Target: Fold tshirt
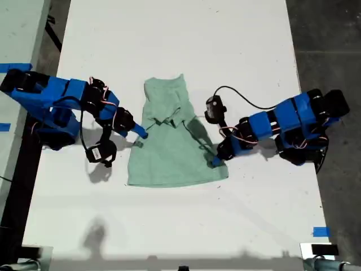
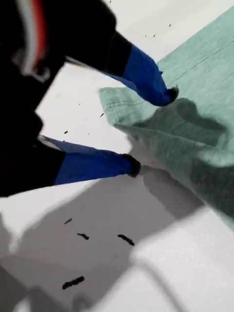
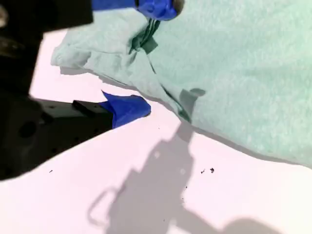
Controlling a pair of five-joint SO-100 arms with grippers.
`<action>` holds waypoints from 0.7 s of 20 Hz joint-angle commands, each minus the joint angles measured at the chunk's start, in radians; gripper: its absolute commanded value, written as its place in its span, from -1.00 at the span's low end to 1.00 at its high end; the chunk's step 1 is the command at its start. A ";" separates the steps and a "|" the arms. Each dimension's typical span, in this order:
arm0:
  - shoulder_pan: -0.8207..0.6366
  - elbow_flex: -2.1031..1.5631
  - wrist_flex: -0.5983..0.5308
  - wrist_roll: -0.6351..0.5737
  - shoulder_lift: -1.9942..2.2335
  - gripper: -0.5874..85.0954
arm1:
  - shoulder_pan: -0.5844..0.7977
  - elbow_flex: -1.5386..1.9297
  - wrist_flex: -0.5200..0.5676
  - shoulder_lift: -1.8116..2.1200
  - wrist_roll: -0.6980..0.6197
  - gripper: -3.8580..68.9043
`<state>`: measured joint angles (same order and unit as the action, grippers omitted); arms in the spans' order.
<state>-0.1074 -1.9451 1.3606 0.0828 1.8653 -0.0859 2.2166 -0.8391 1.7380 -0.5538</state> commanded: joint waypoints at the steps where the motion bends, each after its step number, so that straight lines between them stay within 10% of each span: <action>1: -0.020 -0.005 -0.017 0.002 0.064 -0.36 | -0.008 0.000 0.060 -0.008 0.005 -0.33; 6: -0.023 -0.023 -0.025 0.002 0.074 -0.38 | -0.009 0.002 0.089 -0.037 0.009 -0.93; 10: -0.021 -0.025 -0.025 0.005 0.074 -0.38 | -0.020 -0.006 0.080 -0.031 0.002 -0.93; 14: -0.014 -0.021 -0.028 0.011 0.074 -0.38 | -0.029 -0.212 -0.172 -0.021 -0.023 -0.93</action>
<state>-0.1181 -1.9758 1.3484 0.0828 1.8745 -0.0982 2.1506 -0.8928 1.6950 -0.5599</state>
